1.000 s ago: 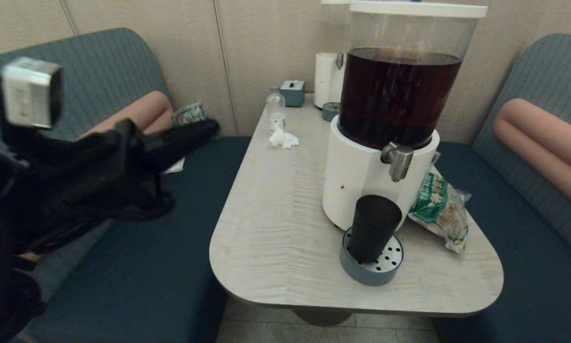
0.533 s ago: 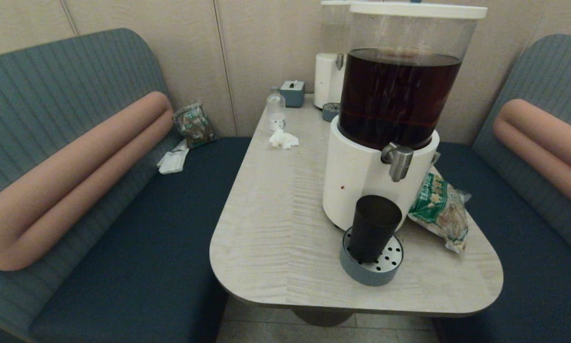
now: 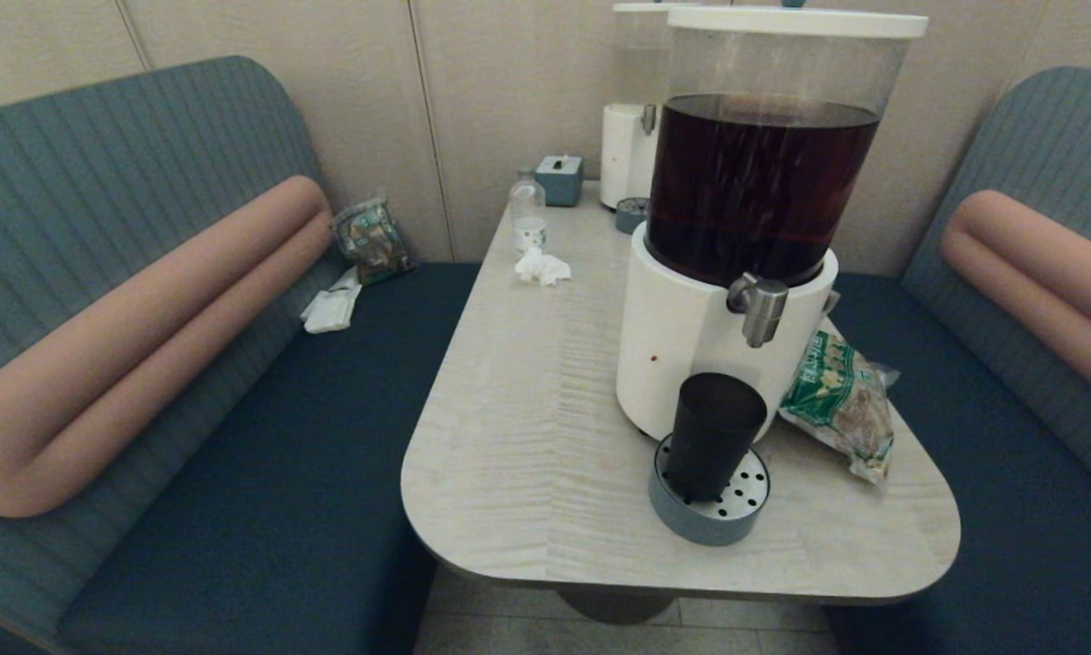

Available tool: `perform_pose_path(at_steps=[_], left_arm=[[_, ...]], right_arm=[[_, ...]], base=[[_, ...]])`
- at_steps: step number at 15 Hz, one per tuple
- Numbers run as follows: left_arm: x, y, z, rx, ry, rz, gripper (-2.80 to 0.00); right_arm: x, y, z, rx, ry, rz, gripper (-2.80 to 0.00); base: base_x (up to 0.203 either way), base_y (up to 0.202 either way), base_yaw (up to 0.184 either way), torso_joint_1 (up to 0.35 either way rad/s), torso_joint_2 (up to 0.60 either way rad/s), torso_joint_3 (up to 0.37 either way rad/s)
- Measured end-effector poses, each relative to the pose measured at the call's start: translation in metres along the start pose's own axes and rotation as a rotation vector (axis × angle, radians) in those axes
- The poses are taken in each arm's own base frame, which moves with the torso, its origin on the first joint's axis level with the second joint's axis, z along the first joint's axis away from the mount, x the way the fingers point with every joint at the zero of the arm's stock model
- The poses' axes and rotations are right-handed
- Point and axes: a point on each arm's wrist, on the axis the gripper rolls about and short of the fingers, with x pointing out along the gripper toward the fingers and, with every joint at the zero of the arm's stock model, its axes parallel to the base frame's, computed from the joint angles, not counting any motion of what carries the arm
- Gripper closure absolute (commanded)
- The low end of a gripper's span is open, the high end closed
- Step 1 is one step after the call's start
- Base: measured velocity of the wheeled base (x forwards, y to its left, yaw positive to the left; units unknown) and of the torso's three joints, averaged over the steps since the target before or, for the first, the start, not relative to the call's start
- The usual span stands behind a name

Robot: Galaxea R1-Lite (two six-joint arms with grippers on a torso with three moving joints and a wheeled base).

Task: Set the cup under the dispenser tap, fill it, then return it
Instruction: Turn on the faucet

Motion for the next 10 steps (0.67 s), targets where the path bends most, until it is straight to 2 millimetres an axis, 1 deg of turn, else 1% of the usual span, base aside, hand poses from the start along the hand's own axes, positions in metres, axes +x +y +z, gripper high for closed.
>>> perform_pose_path(at_steps=[2, 5, 7, 8, 9, 10], left_arm=[[-0.02, -0.002, -0.009, -0.029, 0.059, 0.008, 0.0], [-0.045, 0.006, -0.045, 0.033, 0.216, 0.054, 0.0], [-0.067, 0.013, -0.081, 0.092, 0.343, 0.097, 0.0], [-0.078, 0.016, -0.096, 0.132, 0.422, 0.115, 0.0], [-0.087, 0.018, -0.107, 0.179, 0.499, 0.136, 0.0], [-0.092, 0.019, -0.113, 0.207, 0.553, 0.168, 0.0]], right_arm=[[0.0, 0.0, 0.0, 0.0, -0.001, 0.0, 0.0], [0.0, 0.0, 0.0, 0.002, -0.001, -0.001, 0.0], [0.0, 0.0, 0.0, 0.0, -0.001, -0.004, 0.0], [0.0, 0.0, 0.0, -0.004, 0.0, -0.004, 0.0], [0.0, 0.0, 0.0, -0.007, 0.001, -0.004, 0.0], [0.0, 0.0, 0.0, -0.008, 0.001, -0.004, 0.0]], base=[[0.0, 0.0, 0.0, 0.0, 0.0, 0.0], [0.0, 0.0, 0.0, 0.0, 0.0, 0.0], [0.0, 0.0, 0.0, 0.0, 0.0, 0.0], [0.0, 0.0, 0.0, 0.0, 0.0, 0.0], [0.0, 0.0, 0.0, 0.0, 0.0, 0.0], [0.0, 0.0, 0.0, 0.0, 0.0, 0.0]])
